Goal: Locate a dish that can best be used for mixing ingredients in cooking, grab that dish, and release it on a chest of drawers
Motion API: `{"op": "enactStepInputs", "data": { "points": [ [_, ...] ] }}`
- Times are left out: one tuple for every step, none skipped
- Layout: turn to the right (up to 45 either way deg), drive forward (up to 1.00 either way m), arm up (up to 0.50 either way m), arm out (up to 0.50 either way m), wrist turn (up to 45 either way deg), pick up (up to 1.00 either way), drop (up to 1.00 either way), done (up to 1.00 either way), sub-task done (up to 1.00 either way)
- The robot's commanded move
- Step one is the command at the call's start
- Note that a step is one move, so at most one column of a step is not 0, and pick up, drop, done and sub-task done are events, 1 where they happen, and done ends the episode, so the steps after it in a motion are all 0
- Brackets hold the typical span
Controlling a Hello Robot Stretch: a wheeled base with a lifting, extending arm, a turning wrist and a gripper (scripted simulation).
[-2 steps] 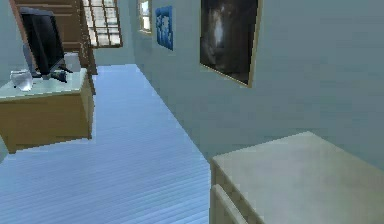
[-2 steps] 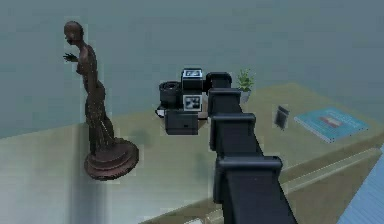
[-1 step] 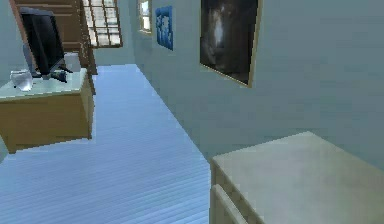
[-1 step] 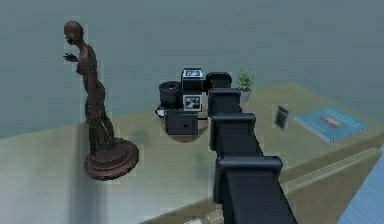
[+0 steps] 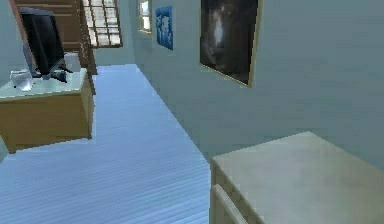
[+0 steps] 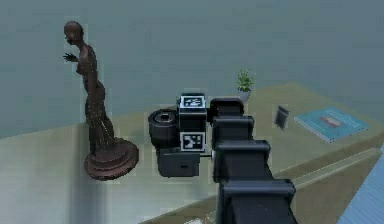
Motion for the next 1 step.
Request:
{"op": "enactStepInputs", "data": {
  "points": [
    [0.0, 0.00, 0.00, 0.00, 0.0, 0.00, 0.00, 1.00, 0.00]
  ]
}}
